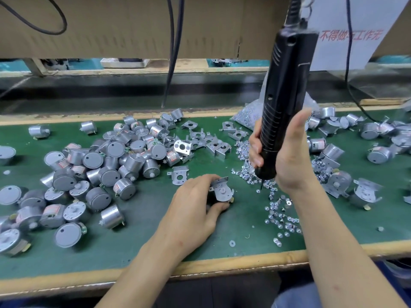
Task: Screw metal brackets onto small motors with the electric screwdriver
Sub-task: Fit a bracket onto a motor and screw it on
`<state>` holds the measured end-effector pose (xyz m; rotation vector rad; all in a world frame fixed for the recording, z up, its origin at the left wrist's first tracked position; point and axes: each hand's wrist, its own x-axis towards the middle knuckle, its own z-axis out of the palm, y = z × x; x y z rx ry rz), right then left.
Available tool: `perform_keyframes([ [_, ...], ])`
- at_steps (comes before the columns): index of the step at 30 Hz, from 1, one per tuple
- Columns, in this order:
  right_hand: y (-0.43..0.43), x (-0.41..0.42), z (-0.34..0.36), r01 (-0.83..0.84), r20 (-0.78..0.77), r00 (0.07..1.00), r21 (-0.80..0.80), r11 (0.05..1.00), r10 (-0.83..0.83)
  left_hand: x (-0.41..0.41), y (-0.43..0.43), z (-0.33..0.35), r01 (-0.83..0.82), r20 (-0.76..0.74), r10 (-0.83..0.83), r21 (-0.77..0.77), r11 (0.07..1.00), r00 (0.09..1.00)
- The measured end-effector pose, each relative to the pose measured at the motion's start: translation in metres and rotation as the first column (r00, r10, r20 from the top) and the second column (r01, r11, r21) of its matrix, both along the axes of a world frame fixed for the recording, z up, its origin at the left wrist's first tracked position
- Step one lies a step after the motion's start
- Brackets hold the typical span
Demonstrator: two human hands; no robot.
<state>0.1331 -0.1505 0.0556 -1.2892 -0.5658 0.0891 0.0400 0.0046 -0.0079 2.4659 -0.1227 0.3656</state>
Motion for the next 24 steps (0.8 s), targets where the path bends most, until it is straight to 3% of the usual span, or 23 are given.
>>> perform_keyframes([
  [24,-0.002,-0.001,-0.013,0.007,-0.011,1.000,-0.011,1.000,-0.007,-0.002,0.002,0.002,-0.021,0.019,0.021,-0.030,0.999,1.000],
])
